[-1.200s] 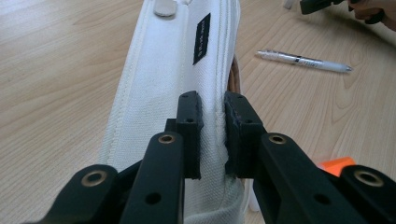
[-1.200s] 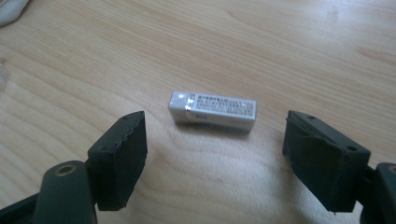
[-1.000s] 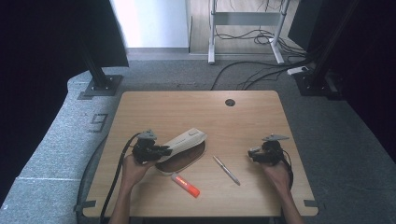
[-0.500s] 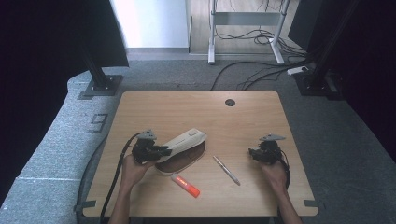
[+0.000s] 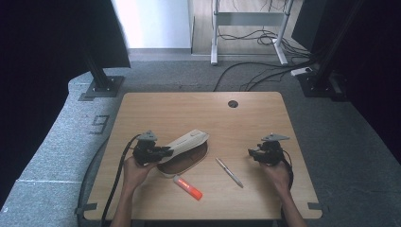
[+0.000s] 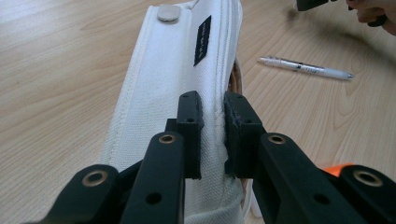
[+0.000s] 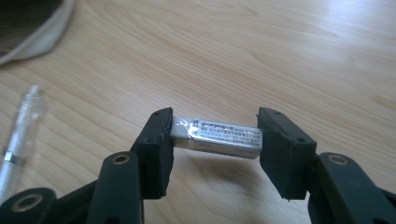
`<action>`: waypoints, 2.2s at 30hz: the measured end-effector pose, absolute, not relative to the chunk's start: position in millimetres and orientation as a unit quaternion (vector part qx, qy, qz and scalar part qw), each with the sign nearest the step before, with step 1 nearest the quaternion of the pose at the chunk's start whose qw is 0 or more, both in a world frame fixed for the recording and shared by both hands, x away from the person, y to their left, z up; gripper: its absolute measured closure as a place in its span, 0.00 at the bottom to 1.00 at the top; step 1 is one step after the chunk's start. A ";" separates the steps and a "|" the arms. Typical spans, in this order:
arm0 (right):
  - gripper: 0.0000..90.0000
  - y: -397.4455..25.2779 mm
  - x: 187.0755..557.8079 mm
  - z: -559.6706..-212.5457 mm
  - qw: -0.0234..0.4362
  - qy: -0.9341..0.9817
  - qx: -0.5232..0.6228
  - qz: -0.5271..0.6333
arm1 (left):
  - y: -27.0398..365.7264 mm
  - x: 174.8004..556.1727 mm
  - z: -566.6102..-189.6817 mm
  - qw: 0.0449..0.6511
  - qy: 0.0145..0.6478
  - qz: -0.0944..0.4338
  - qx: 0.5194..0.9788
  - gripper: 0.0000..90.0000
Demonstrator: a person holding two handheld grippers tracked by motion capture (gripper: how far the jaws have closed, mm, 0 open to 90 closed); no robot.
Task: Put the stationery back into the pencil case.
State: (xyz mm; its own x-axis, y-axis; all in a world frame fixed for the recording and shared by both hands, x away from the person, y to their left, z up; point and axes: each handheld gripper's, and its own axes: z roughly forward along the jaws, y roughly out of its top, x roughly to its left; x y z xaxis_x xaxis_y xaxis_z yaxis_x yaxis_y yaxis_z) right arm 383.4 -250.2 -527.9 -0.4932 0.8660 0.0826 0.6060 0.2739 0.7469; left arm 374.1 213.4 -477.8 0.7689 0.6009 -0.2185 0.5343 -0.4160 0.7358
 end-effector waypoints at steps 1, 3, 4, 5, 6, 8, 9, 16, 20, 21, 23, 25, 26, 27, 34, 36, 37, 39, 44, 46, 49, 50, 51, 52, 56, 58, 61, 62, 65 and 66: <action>0.52 -247.7 383.9 -527.0 0.172 0.781 0.468 0.375 | 213.4 373.8 -477.7 0.423 0.338 0.041 0.840 0.86; 0.52 -244.5 384.5 -526.1 0.170 0.784 0.463 0.377 | 213.4 373.8 -477.6 0.423 0.338 0.041 0.840 0.86; 0.52 -238.8 385.9 -525.0 0.165 0.789 0.454 0.379 | 213.5 373.7 -477.4 0.423 0.337 0.042 0.840 0.86; 0.52 -237.0 386.2 -524.7 0.162 0.790 0.452 0.380 | 213.8 373.8 -477.3 0.425 0.337 0.042 0.839 0.86; 0.52 -237.0 386.2 -524.7 0.162 0.790 0.452 0.380 | 213.8 373.8 -477.3 0.425 0.337 0.042 0.839 0.86; 0.52 -232.8 387.7 -523.8 0.155 0.792 0.447 0.387 | 213.9 373.7 -477.1 0.425 0.337 0.043 0.839 0.86; 0.52 -230.6 388.2 -523.2 0.151 0.791 0.445 0.391 | 213.9 373.7 -477.1 0.426 0.336 0.042 0.839 0.86; 0.52 -213.1 392.6 -519.4 0.140 0.798 0.425 0.402 | 213.9 373.6 -477.3 0.425 0.334 0.044 0.840 0.86; 0.52 -202.8 394.3 -518.6 0.137 0.803 0.416 0.404 | 213.7 373.4 -477.2 0.425 0.333 0.045 0.841 0.86; 0.52 -201.0 394.6 -518.3 0.136 0.805 0.414 0.404 | 213.6 373.4 -477.2 0.425 0.333 0.045 0.841 0.86; 0.52 -195.8 395.2 -517.3 0.135 0.807 0.410 0.404 | 213.8 373.5 -477.2 0.425 0.333 0.045 0.840 0.86; 0.52 -190.3 395.9 -515.9 0.133 0.809 0.404 0.405 | 213.8 373.5 -477.1 0.426 0.334 0.045 0.840 0.86; 0.52 -188.0 396.1 -515.2 0.133 0.810 0.401 0.405 | 213.7 373.5 -477.1 0.426 0.334 0.045 0.839 0.86; 0.52 -186.3 396.3 -514.7 0.133 0.811 0.400 0.406 | 213.7 373.6 -477.1 0.427 0.335 0.045 0.839 0.86; 0.52 -170.3 398.2 -510.9 0.126 0.817 0.386 0.411 | 213.8 373.2 -476.6 0.430 0.335 0.047 0.837 0.86; 0.52 -165.9 398.6 -510.7 0.124 0.818 0.382 0.411 | 213.6 373.0 -476.5 0.431 0.335 0.048 0.837 0.86; 0.52 -162.9 399.0 -510.6 0.122 0.820 0.380 0.411 | 213.5 373.0 -476.4 0.431 0.335 0.048 0.837 0.86; 0.52 -158.0 399.7 -510.5 0.118 0.821 0.377 0.412 | 213.6 373.1 -476.5 0.431 0.336 0.047 0.836 0.86; 0.52 -146.5 401.4 -509.7 0.113 0.826 0.366 0.413 | 213.4 373.1 -476.5 0.431 0.335 0.046 0.837 0.86; 0.52 -141.8 402.4 -509.6 0.111 0.828 0.363 0.412 | 213.3 373.0 -476.5 0.430 0.335 0.047 0.837 0.86; 0.52 -134.4 404.5 -510.3 0.108 0.831 0.358 0.411 | 212.9 372.9 -476.2 0.429 0.333 0.048 0.838 0.86; 0.52 -131.9 405.0 -510.6 0.108 0.833 0.356 0.410 | 212.9 372.9 -476.1 0.429 0.333 0.049 0.839 0.86; 0.52 -129.9 405.4 -510.7 0.108 0.834 0.355 0.409 | 212.8 372.9 -476.0 0.429 0.332 0.049 0.839 0.86; 0.52 -126.3 405.8 -511.1 0.107 0.835 0.352 0.408 | 212.7 372.9 -476.0 0.429 0.332 0.049 0.839 0.86; 0.52 -114.0 407.5 -512.7 0.105 0.842 0.342 0.404 | 212.3 372.8 -475.7 0.428 0.331 0.050 0.840 0.86; 0.52 -108.0 408.7 -513.7 0.103 0.844 0.339 0.403 | 212.1 372.7 -475.5 0.427 0.330 0.051 0.841 0.86; 0.52 -99.4 410.7 -515.1 0.099 0.847 0.336 0.400 | 211.8 372.5 -475.3 0.427 0.329 0.051 0.841 0.86; 0.52 -97.3 411.2 -515.5 0.098 0.847 0.336 0.399 | 211.7 372.5 -475.2 0.428 0.329 0.051 0.840 0.86; 0.52 -88.6 413.5 -518.0 0.091 0.849 0.334 0.398 | 211.5 372.5 -475.1 0.428 0.329 0.050 0.840 0.86; 0.52 -86.6 413.9 -518.6 0.091 0.850 0.334 0.397 | 211.3 372.5 -475.1 0.428 0.329 0.050 0.840 0.86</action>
